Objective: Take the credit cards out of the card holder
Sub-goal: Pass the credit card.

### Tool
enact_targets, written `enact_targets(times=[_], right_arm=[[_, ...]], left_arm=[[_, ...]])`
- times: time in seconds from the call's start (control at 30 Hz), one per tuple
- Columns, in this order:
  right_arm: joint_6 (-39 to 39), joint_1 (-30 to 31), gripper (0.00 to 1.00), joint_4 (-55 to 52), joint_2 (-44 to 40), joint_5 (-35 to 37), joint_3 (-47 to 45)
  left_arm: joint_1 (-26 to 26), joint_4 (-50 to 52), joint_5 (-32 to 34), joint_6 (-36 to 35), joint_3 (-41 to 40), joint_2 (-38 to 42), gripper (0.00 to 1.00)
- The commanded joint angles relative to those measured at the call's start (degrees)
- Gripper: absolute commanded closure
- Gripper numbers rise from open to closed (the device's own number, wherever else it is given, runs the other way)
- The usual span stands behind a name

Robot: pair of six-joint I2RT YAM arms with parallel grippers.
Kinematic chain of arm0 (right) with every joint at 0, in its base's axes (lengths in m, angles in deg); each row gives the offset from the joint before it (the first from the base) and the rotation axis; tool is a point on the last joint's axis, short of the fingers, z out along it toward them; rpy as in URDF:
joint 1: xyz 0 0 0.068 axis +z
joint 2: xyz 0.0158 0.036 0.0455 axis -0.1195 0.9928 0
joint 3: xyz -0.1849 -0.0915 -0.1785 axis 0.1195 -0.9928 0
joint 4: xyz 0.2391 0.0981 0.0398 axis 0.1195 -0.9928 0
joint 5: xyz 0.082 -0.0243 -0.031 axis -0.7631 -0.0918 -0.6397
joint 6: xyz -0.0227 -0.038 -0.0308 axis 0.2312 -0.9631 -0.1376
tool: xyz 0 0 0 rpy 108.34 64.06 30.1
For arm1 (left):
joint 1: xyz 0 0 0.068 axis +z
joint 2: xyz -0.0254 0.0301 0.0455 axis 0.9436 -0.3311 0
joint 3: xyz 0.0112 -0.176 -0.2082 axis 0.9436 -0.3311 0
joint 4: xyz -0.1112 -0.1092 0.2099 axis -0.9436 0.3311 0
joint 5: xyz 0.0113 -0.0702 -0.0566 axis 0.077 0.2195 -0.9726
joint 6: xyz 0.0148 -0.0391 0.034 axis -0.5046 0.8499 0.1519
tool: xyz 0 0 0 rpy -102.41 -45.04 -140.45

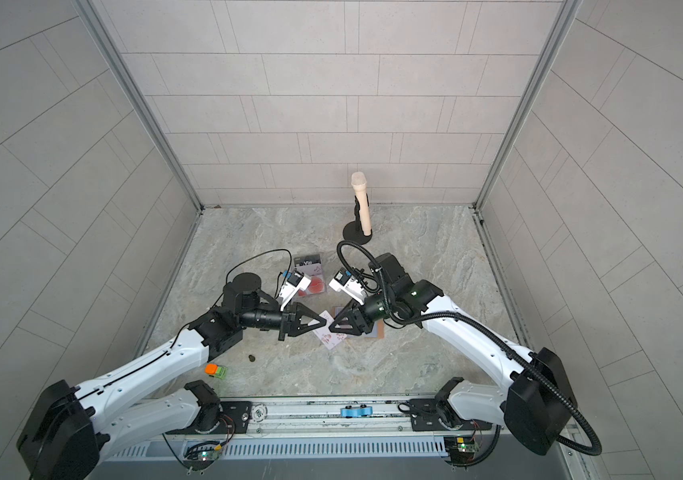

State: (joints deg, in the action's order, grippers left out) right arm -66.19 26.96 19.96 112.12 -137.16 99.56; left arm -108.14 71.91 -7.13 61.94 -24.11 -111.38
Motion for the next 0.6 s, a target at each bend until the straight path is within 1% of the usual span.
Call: enact_targets(times=[0.0, 0.17, 0.4, 0.5, 0.57], right_arm=[[3.2, -1.4, 0.5, 3.6, -2.6, 4.5, -1.7], [12.0, -3.0, 0.39, 12.0, -5.6, 8.2, -5.6], [27.3, -3.0, 0.19, 28.7, -8.0, 15.0, -12.1], [31.2, -3.0, 0.18, 31.4, -7.2, 18.1, -12.9], [33.5, -3.1, 0.18, 33.4, -6.5, 19.8, -13.3]], left_arm=[[0.1, 0.6, 2.7, -0.3, 2.4, 0.9, 1.0], [1.4, -0.8, 9.2, 0.8, 2.4, 0.7, 1.0], [3.7, -5.1, 20.7, 4.3, 1.5, 1.0, 1.0], [3.7, -5.9, 25.1, 5.0, 1.2, 1.5, 1.0], [3.7, -8.3, 27.6, 6.4, 0.1, 2.1, 1.0]])
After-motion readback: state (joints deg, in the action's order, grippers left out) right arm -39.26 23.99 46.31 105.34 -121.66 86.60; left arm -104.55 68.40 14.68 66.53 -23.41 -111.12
